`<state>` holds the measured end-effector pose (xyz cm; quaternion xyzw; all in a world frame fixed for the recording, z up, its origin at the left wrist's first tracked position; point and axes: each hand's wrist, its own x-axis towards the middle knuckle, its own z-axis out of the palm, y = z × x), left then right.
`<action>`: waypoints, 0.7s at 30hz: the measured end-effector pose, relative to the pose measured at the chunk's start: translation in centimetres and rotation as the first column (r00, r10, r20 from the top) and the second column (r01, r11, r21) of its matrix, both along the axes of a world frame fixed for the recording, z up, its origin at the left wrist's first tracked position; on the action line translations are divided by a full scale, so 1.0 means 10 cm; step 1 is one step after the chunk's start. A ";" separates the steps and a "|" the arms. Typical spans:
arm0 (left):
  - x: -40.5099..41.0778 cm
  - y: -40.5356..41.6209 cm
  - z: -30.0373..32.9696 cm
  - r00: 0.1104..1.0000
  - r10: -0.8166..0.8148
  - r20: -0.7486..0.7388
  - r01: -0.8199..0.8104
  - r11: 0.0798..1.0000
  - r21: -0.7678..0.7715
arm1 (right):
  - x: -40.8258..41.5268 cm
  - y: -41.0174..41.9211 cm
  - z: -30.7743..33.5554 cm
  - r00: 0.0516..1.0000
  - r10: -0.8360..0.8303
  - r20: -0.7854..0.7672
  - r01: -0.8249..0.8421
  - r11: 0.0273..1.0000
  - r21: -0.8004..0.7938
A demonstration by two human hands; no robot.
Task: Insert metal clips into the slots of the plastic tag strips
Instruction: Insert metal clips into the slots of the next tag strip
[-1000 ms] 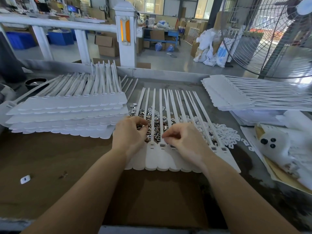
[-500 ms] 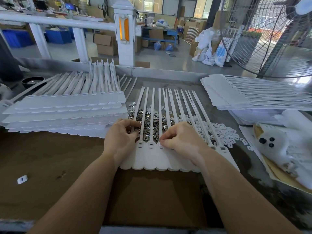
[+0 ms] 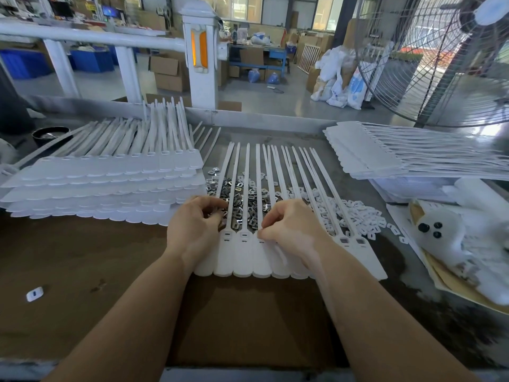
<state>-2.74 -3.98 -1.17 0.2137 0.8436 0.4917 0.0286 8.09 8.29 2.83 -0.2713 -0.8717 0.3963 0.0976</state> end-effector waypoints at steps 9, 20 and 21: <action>0.02 0.00 0.01 0.999 0.019 0.046 -0.020 1.000 0.013 | -0.02 -0.02 0.06 0.996 -0.059 0.073 0.066 0.994 -0.089; 0.04 -0.01 0.02 0.999 -0.014 0.033 0.014 1.000 0.016 | 0.15 0.20 -0.01 0.971 -0.099 -0.219 0.122 0.988 0.096; 0.04 -0.01 0.02 0.999 -0.021 0.040 0.019 0.999 0.029 | 0.16 0.27 0.00 0.960 -0.165 -0.229 0.209 0.960 0.187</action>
